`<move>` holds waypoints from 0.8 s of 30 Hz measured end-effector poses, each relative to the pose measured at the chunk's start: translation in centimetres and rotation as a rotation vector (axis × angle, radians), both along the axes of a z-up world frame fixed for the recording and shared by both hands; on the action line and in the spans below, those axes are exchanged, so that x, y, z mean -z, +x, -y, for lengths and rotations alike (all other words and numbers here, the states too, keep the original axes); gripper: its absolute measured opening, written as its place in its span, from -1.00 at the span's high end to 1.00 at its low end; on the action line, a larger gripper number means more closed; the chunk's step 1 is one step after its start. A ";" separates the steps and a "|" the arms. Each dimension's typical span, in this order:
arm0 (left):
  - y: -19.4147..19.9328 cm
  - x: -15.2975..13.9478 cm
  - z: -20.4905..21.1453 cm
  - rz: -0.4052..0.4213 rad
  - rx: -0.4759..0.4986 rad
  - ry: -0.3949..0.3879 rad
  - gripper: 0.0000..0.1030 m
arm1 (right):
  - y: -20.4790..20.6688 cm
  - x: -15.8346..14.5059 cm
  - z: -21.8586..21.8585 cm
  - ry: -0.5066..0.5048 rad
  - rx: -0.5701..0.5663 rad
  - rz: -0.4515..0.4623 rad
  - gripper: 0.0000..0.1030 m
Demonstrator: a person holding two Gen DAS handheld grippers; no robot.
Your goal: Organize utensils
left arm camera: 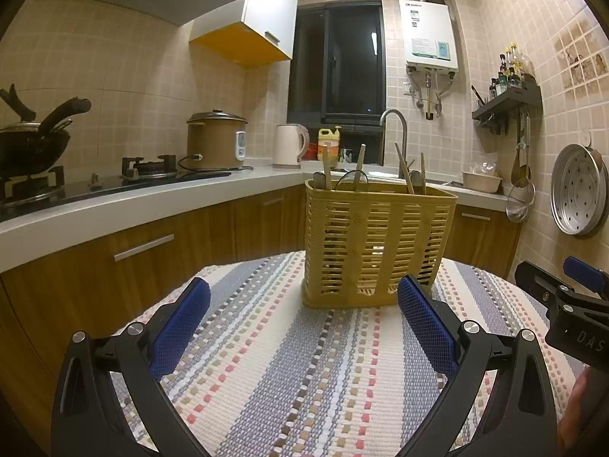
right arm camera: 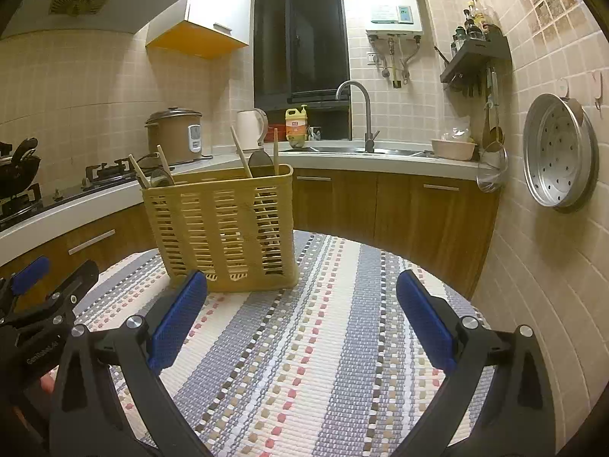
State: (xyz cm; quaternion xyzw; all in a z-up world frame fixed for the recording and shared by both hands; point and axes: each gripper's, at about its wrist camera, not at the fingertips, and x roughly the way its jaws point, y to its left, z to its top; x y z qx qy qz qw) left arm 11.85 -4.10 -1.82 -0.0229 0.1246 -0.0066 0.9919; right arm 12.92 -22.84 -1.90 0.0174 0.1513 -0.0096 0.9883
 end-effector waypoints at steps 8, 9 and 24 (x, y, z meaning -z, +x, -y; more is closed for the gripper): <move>0.0 0.0 0.1 0.003 -0.003 0.007 -0.85 | -0.1 0.0 0.4 0.012 0.007 0.006 -0.85; 0.0 0.0 0.1 0.003 -0.004 0.008 -0.85 | -0.1 0.0 0.4 0.013 0.004 0.005 -0.85; 0.1 -0.1 0.3 0.000 -0.018 0.019 -0.85 | -0.3 -0.1 0.2 0.009 0.004 0.014 -0.85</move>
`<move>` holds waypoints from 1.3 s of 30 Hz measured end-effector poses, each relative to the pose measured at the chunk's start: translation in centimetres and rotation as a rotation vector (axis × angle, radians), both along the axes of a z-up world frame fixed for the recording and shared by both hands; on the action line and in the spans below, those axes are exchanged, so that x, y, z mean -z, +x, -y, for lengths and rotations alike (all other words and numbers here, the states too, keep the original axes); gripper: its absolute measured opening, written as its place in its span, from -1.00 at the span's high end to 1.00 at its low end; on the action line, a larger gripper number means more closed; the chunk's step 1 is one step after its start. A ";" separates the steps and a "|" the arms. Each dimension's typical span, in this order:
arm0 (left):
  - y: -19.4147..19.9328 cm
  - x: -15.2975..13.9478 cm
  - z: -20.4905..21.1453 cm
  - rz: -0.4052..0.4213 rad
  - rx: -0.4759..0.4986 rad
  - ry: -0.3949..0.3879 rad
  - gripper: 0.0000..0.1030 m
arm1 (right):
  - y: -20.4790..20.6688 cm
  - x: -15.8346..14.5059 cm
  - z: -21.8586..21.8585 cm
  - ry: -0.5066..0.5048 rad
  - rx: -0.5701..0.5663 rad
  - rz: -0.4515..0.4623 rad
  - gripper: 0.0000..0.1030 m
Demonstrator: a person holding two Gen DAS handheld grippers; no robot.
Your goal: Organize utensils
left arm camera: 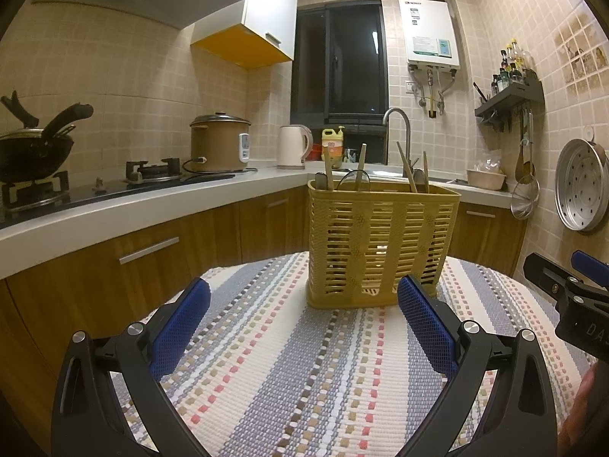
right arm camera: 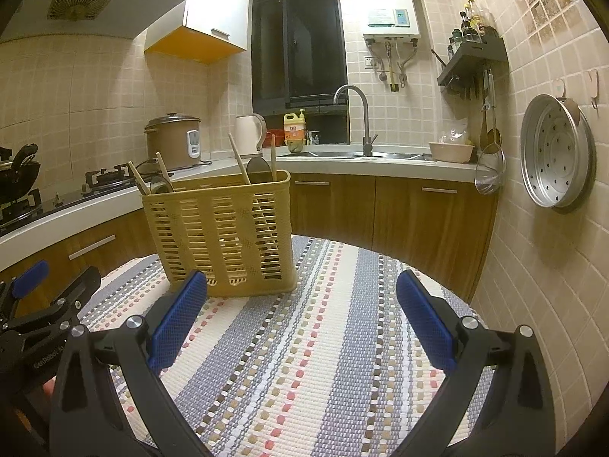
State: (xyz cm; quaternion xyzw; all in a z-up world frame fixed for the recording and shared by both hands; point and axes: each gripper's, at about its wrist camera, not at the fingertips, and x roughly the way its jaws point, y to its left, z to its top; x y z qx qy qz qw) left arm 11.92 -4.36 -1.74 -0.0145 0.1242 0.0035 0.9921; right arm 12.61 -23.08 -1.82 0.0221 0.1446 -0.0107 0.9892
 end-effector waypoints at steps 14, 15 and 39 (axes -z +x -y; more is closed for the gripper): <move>-0.1 0.0 0.1 0.000 0.002 0.001 -0.85 | 0.2 0.0 -0.1 -0.004 0.002 -0.003 -0.85; -0.1 0.0 0.1 0.000 0.002 0.001 -0.85 | 0.2 0.0 -0.1 -0.004 0.001 -0.004 -0.85; -0.1 0.0 0.2 -0.001 0.002 0.003 -0.85 | 0.3 0.1 -0.3 -0.011 0.004 -0.005 -0.85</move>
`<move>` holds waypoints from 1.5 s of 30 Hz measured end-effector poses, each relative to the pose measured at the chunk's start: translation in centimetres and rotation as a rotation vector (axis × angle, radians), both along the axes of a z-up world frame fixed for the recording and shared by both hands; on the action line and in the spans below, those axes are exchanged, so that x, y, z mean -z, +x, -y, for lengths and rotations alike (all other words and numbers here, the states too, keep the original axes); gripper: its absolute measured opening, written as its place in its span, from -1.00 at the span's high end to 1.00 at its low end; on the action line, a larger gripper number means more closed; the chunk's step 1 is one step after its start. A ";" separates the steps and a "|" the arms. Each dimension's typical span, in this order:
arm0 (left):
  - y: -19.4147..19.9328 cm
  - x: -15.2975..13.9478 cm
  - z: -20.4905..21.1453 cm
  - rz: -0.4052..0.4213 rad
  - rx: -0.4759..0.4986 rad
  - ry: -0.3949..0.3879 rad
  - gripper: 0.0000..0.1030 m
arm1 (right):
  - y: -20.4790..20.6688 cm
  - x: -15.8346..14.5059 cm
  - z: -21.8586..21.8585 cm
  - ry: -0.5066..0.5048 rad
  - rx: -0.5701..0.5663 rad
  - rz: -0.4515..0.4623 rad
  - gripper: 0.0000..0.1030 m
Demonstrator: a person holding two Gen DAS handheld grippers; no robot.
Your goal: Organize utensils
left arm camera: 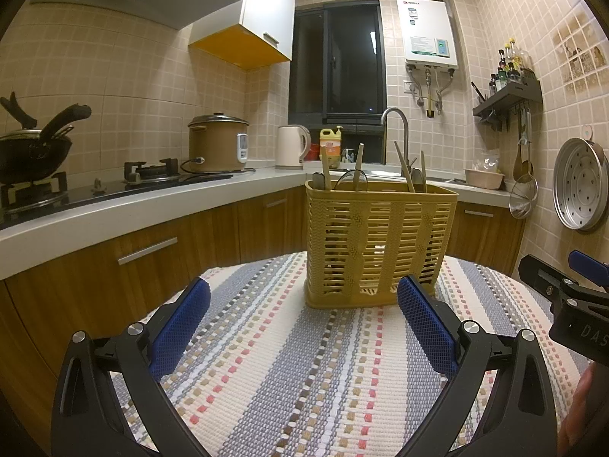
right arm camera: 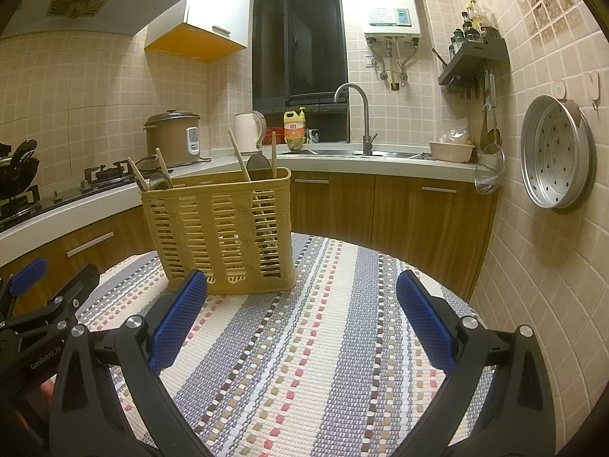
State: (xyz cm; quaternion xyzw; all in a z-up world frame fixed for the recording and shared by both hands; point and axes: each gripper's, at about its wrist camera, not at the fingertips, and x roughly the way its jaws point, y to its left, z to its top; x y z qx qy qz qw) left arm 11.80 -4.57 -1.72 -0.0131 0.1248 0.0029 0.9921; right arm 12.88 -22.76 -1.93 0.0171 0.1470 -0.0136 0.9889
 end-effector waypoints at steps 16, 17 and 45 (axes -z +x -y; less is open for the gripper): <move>0.0 0.0 0.0 0.000 0.000 0.001 -0.85 | 0.0 0.0 0.0 0.000 0.000 -0.002 -0.85; 0.0 0.0 0.0 0.001 0.000 0.000 -0.85 | 0.1 0.0 0.0 -0.002 0.000 -0.003 -0.85; -0.2 -0.3 -0.1 0.021 0.015 0.024 -0.86 | 0.0 0.0 0.1 -0.001 -0.002 -0.004 -0.85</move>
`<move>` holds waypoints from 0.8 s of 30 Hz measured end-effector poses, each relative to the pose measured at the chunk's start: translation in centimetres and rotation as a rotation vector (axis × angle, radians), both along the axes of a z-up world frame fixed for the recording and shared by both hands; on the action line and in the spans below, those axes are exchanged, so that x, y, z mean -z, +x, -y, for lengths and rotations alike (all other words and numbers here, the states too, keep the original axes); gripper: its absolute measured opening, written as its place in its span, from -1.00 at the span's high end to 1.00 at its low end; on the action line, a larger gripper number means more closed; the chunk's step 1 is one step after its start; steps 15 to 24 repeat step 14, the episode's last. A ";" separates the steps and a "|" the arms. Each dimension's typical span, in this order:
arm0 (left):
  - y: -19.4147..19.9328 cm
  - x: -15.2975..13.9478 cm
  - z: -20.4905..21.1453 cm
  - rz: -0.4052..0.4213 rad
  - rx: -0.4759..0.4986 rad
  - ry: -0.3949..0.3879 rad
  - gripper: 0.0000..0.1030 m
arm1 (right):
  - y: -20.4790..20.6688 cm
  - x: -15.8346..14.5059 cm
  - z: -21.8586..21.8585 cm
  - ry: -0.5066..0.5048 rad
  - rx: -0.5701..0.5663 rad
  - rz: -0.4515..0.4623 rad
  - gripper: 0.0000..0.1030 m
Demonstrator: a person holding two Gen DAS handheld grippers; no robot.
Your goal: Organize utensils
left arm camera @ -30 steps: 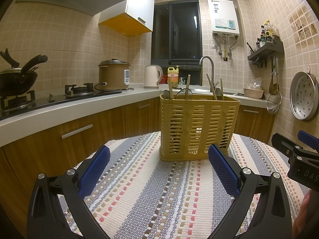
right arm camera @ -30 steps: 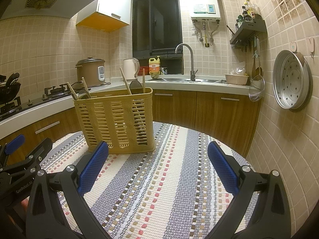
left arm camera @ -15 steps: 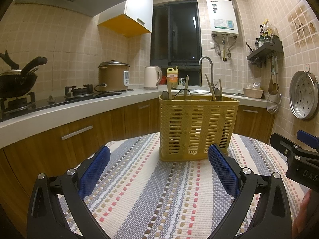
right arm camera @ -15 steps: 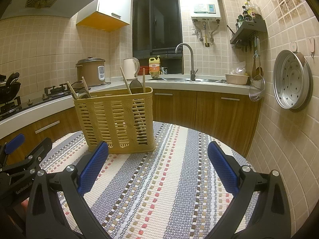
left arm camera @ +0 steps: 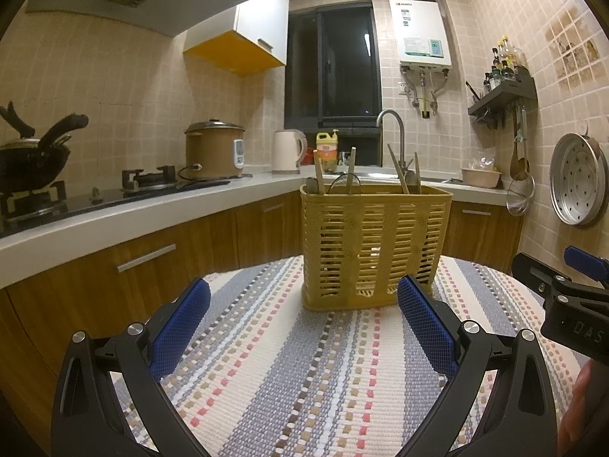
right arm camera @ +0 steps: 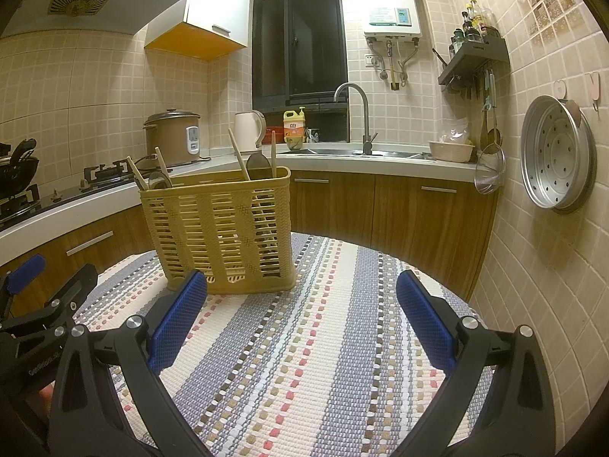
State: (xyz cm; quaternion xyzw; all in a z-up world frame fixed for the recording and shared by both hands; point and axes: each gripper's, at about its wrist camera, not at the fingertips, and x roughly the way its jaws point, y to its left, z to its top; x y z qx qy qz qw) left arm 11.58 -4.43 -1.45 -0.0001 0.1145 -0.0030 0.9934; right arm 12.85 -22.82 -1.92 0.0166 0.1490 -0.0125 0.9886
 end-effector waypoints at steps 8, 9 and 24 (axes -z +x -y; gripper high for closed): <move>0.1 0.0 -1.1 -0.003 0.010 -0.054 -0.86 | 0.0 0.0 0.0 0.000 0.002 0.000 -0.85; 0.1 0.0 -1.2 -0.010 0.014 -0.063 -0.86 | 0.0 -0.1 0.0 0.000 0.003 0.000 -0.85; 0.3 0.2 -1.2 -0.019 0.006 -0.062 -0.86 | 0.0 -0.2 0.1 -0.001 0.004 -0.004 -0.85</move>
